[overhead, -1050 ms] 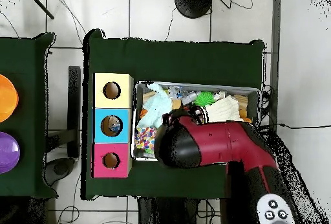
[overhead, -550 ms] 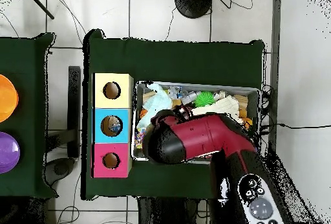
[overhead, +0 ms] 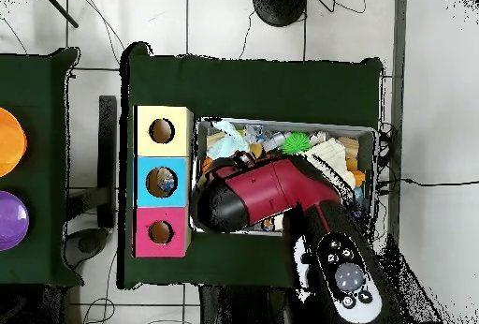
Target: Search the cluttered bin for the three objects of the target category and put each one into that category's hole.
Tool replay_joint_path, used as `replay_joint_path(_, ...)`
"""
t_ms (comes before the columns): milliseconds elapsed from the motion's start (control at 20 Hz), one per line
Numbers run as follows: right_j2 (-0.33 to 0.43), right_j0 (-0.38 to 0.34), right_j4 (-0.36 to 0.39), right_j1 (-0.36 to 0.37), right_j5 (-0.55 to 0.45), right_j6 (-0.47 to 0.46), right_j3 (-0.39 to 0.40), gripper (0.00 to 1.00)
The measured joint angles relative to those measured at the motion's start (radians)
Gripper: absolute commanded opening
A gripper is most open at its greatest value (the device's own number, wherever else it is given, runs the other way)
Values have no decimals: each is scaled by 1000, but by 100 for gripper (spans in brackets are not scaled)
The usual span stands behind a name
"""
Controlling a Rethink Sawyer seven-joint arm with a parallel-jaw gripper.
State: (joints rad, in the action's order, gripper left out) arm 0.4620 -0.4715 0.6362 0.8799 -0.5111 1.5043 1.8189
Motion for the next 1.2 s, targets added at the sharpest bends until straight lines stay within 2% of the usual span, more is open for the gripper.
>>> replay_joint_path(700, 15, 6, 136, -128, 0, 0, -64, 100)
replay_joint_path(1200, 20, -14, 171, -177, 7, 0, -85, 100)
